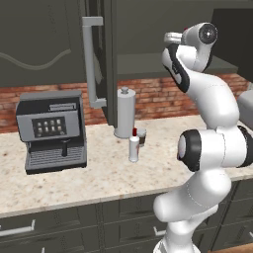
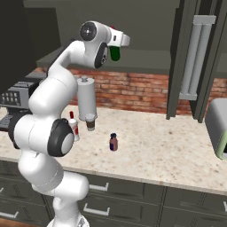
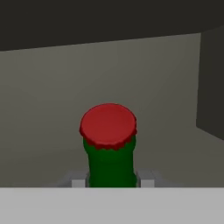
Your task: Sort all alcoholic drinks to one cabinet, and non-alcoholic drinks to the other.
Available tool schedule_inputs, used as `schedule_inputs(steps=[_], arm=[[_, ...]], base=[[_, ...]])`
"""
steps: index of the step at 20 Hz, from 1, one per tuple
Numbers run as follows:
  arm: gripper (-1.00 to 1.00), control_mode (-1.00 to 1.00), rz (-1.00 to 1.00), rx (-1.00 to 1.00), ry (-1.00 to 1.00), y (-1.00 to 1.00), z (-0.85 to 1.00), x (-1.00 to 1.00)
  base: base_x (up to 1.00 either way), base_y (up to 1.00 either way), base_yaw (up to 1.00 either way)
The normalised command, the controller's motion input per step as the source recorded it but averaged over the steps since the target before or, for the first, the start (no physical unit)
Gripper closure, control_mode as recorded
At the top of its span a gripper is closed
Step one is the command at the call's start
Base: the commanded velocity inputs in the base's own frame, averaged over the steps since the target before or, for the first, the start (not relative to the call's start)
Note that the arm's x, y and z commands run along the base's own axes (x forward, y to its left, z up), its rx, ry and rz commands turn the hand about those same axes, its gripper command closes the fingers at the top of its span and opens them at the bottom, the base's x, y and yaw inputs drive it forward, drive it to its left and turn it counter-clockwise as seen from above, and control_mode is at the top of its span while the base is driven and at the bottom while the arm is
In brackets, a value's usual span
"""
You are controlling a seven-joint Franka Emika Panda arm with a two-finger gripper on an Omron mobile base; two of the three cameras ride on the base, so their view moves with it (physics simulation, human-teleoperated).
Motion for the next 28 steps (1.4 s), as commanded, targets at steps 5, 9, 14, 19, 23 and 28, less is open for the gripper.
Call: schedule_inputs(steps=[5, 9, 14, 19, 23, 28], arm=[[1.0, -1.0, 0.03, 0.0, 0.0, 0.1, -0.11, 0.17], [1.0, -1.0, 0.02, 0.0, -0.02, 0.05, -0.11, 0.16], [1.0, -1.0, 0.03, 0.0, -0.01, 0.05, -0.09, 0.21], [1.0, -1.0, 0.03, 0.0, 0.0, 0.03, -0.09, 0.2], [-1.0, -1.0, 0.02, 0.0, 0.0, 0.03, -0.09, 0.19], [-1.0, -1.0, 0.02, 0.0, -0.01, 0.03, -0.11, 0.22]], base=[[0.0, 0.0, 0.0], [0.0, 0.0, 0.0], [0.0, 0.0, 0.0], [0.0, 0.0, 0.0], [0.0, 0.0, 0.0], [0.0, 0.0, 0.0]])
